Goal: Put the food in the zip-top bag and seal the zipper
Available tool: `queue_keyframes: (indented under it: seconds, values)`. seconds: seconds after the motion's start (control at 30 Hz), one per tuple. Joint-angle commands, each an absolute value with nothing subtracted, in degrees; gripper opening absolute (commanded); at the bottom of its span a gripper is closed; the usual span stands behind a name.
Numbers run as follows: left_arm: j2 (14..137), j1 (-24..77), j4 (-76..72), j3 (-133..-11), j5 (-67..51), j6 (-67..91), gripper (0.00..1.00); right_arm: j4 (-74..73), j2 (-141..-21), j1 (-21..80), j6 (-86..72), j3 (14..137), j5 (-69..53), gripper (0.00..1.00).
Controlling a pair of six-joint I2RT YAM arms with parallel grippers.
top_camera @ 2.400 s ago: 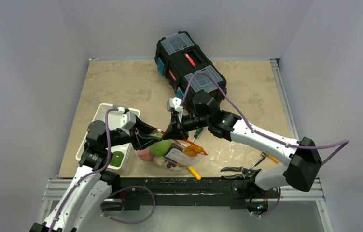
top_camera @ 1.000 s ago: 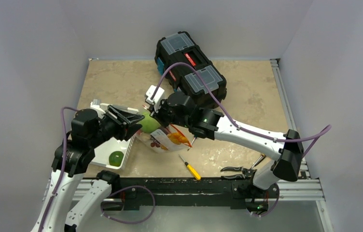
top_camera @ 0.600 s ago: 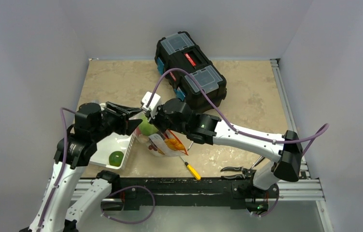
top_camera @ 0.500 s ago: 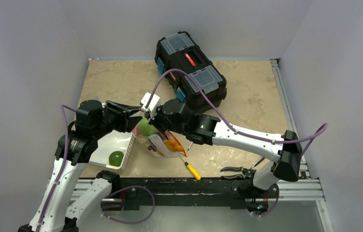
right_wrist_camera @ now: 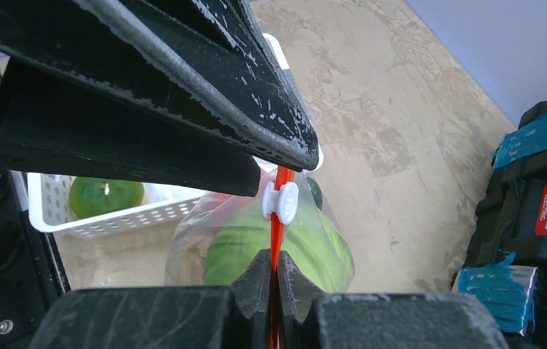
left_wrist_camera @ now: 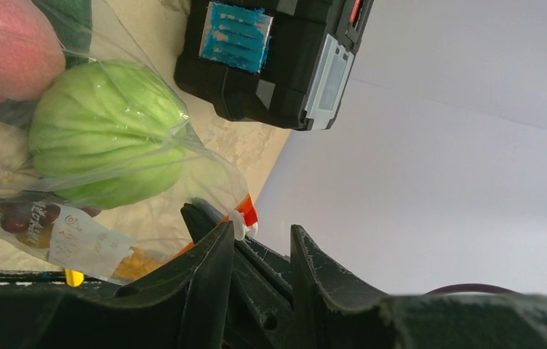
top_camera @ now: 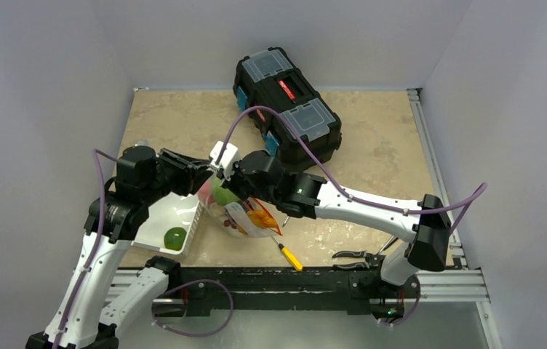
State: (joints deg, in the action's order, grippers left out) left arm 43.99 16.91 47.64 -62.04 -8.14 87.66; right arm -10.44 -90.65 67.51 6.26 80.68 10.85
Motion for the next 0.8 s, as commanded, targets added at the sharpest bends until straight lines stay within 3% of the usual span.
queue_keyframes:
  seconds: [0.0,0.27,0.43,0.77]
  values:
    - [43.98,17.35,45.63,-64.15,-8.66,82.51,0.34,-6.41,-90.75,67.87,6.77,84.05,11.78,0.0]
    - [45.23,19.38,47.34,-64.64,-7.5,81.23,0.31,-6.62,-91.02,67.85,6.44,84.57,11.91,0.0]
    - [45.39,19.78,47.45,-64.76,-6.43,80.99,0.2,-6.62,-90.96,67.9,6.42,84.76,11.78,0.0]
    - [46.57,20.2,49.65,-65.68,-4.91,79.31,0.24,-6.89,-91.04,67.96,6.86,84.84,12.12,0.0]
